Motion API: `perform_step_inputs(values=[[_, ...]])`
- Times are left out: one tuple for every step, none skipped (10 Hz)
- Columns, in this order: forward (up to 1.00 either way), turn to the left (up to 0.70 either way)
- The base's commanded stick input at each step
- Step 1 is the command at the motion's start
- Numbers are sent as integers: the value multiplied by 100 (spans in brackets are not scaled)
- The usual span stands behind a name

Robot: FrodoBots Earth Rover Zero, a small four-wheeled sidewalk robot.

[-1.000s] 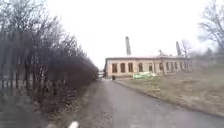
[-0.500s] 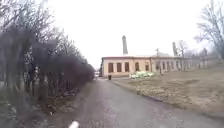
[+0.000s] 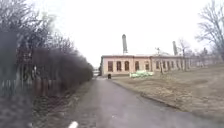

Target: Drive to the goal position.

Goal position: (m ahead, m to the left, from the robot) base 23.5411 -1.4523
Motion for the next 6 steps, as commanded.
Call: perform_step_inputs(values=[[100, 7], [100, 3], [100, 3], [100, 3], [100, 3], [100, 3]])
